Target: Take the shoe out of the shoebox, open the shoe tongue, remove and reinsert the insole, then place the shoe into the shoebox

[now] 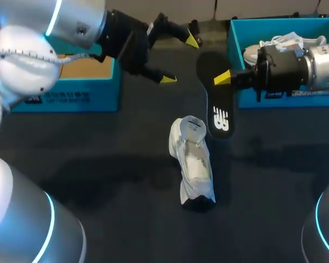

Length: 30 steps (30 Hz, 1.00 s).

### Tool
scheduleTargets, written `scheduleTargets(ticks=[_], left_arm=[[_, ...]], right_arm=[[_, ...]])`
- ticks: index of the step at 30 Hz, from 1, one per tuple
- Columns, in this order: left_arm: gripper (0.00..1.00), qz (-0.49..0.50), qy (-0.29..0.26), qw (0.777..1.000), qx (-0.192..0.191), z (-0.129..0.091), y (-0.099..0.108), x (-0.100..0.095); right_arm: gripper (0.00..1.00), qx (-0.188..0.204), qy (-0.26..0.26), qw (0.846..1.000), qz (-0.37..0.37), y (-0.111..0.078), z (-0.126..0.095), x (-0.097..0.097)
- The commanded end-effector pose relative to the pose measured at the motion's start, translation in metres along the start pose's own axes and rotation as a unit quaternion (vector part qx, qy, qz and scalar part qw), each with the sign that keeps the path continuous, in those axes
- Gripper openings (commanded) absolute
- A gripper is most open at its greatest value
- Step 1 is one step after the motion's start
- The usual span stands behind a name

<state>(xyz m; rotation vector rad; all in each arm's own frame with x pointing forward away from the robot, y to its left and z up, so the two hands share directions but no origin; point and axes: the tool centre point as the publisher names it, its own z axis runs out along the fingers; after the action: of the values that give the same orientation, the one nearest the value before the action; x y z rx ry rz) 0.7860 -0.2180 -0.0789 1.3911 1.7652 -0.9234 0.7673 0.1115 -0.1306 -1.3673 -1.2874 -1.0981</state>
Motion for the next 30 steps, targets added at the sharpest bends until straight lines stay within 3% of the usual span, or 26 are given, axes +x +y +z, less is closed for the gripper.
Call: scheduleTargets(ticks=[1, 16, 28, 30], left_arm=[[1.0, 0.002, -0.104, 0.995, -0.002, -0.003, -0.003, 0.007], [1.0, 0.033, -0.141, 0.989, -0.02, -0.003, 0.001, 0.001], [1.0, 0.033, -0.141, 0.989, -0.02, -0.003, 0.001, 0.001], [1.0, 0.042, -0.164, 0.985, -0.021, 0.004, 0.007, 0.008]], right_arm=[[0.0, -0.006, 0.009, 1.0, -0.006, -0.002, -0.003, 0.012], [0.0, 0.005, -0.006, 1.0, -0.005, 0.002, -0.002, 0.042], [0.0, 0.004, -0.002, 1.0, 0.0, 0.005, 0.0, 0.033], [0.0, 0.003, 0.0, 1.0, -0.001, 0.004, 0.002, 0.033]])
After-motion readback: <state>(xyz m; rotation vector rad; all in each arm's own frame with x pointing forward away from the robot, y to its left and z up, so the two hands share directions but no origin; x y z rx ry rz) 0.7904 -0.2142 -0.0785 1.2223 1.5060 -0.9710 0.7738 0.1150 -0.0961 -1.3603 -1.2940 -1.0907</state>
